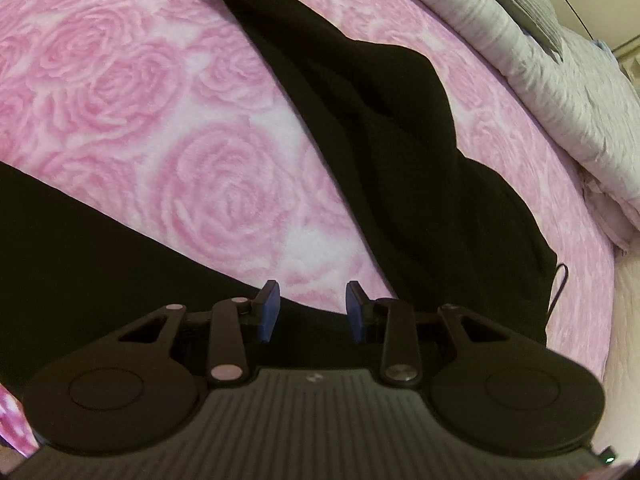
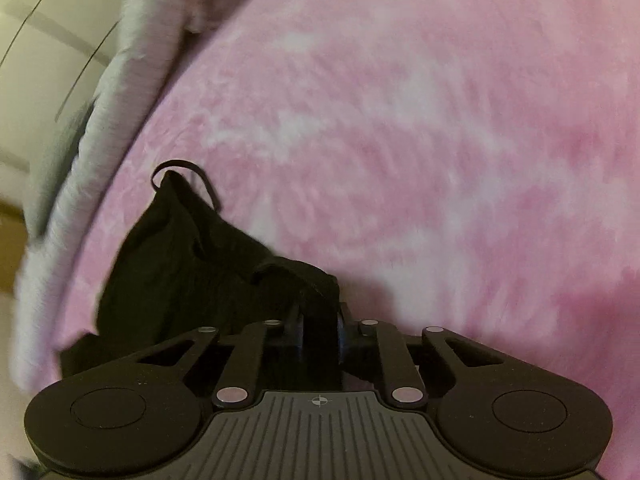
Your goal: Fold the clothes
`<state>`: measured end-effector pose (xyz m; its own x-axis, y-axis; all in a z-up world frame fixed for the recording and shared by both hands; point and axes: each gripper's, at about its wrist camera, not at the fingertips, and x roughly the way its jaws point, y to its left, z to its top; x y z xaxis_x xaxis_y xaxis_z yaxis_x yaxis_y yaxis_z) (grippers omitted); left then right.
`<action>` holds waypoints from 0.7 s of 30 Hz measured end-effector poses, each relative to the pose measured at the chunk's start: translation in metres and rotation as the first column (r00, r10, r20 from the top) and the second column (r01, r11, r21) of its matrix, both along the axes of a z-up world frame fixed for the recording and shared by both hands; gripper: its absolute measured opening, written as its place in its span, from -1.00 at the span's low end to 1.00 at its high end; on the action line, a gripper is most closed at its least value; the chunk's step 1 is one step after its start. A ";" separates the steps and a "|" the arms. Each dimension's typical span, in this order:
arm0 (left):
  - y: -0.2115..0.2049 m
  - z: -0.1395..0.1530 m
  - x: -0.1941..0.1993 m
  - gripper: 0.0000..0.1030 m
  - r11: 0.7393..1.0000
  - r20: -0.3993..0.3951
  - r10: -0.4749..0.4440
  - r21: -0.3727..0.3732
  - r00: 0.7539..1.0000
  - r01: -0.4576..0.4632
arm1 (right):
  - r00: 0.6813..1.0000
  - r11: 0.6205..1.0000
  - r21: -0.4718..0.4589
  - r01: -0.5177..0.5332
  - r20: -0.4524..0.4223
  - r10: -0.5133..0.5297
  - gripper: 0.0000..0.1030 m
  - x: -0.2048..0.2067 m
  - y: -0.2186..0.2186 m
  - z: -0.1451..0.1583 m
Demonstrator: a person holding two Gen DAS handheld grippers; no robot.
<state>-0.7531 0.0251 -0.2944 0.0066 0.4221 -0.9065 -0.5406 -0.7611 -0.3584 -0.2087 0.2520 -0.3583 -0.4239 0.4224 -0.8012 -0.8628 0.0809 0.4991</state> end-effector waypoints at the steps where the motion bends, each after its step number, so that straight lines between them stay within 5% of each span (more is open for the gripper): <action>1: -0.002 0.000 0.001 -0.41 1.000 -0.002 -0.003 0.001 1.000 0.003 | 1.000 0.999 0.032 0.000 0.030 -0.001 -0.75 0.001 -0.008 0.013; 4: -0.007 -0.001 0.005 -0.41 1.000 -0.001 -0.009 0.004 1.000 0.009 | 0.991 0.994 0.105 0.022 0.129 -0.036 -0.76 0.010 -0.034 0.050; 7: -0.012 -0.009 0.008 -0.41 1.000 0.016 -0.016 0.003 1.000 0.016 | 0.971 0.992 0.023 0.121 0.204 -0.124 -0.74 0.028 -0.055 0.043; 11: -0.023 -0.021 0.012 -0.41 0.999 0.030 -0.021 -0.025 0.999 0.021 | 0.970 0.977 -0.126 0.171 0.197 -0.144 -0.50 0.045 -0.051 0.008; 15: -0.054 -0.023 0.005 -0.41 0.998 0.019 0.016 -0.054 1.000 -0.015 | 0.952 0.985 -0.046 0.166 0.267 -0.148 -0.42 0.051 -0.056 0.029; 18: -0.088 -0.020 -0.008 -0.41 0.994 -0.004 0.076 -0.082 0.997 -0.076 | 0.947 0.972 -0.042 0.232 0.238 -0.216 -0.15 0.066 -0.068 0.035; 21: -0.122 -0.019 -0.024 -0.40 0.982 -0.026 0.142 -0.119 0.990 -0.144 | 0.963 0.977 -0.067 0.202 0.197 -0.185 -0.15 0.063 -0.076 0.039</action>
<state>-0.7766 -0.0965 -0.3130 -0.0623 0.3050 -0.9503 -0.4287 -0.8680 -0.2505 -0.1458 0.1761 -0.3197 -0.1786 0.4077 -0.8955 -0.9042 0.2908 0.3128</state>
